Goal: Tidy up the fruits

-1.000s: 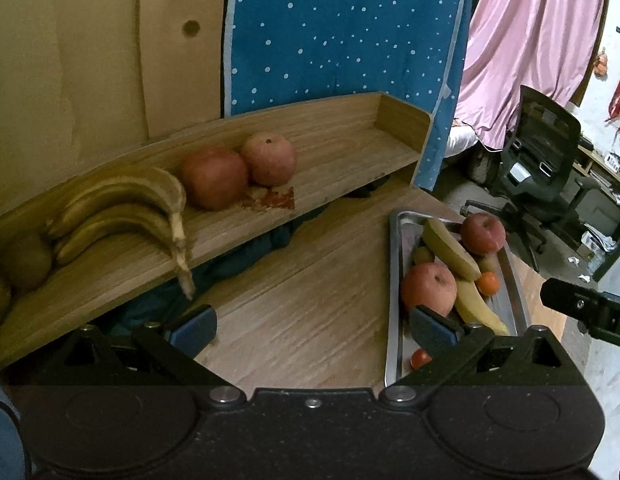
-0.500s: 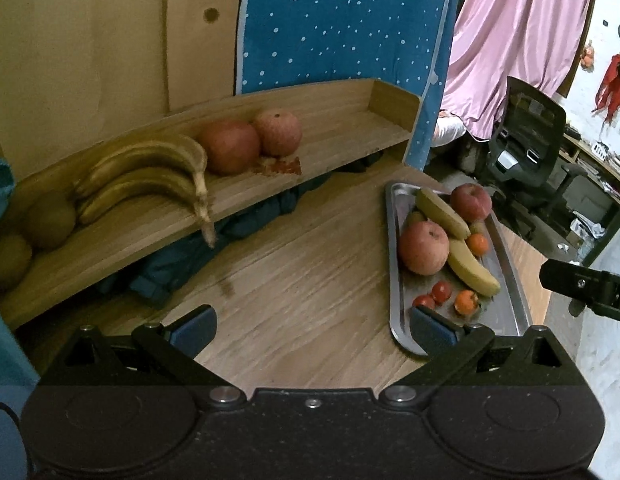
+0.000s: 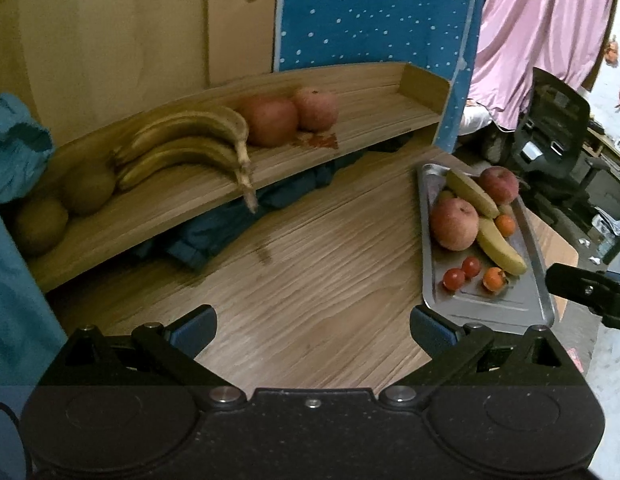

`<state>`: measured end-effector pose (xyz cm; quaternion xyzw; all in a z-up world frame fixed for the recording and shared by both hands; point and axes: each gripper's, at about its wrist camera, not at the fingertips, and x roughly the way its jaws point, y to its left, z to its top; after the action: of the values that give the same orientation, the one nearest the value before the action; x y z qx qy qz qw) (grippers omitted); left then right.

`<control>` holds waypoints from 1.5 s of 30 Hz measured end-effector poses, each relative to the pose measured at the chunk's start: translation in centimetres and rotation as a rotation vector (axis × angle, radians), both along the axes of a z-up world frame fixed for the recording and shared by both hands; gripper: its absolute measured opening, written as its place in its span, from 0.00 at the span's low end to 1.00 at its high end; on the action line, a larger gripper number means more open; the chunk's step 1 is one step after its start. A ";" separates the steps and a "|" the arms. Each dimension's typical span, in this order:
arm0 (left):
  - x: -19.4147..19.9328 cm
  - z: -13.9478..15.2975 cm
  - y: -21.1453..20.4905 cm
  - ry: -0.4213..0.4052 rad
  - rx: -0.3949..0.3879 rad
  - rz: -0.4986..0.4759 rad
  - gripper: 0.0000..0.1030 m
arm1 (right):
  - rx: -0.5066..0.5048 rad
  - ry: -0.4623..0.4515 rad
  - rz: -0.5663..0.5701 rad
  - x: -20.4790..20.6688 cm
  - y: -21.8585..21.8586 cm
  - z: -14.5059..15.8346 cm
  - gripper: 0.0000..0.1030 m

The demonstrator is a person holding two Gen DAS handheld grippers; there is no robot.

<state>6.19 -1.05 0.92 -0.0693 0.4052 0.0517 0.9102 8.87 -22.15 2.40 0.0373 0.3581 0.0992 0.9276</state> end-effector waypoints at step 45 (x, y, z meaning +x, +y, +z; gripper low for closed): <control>-4.2 0.2 4.5 -0.002 0.037 -0.048 0.99 | -0.021 -0.031 -0.080 -5.8 3.2 1.4 1.00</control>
<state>2.01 3.42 1.10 -0.0430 0.4046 0.0372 0.9127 3.07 -18.93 3.79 0.0402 0.3432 0.0587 0.9366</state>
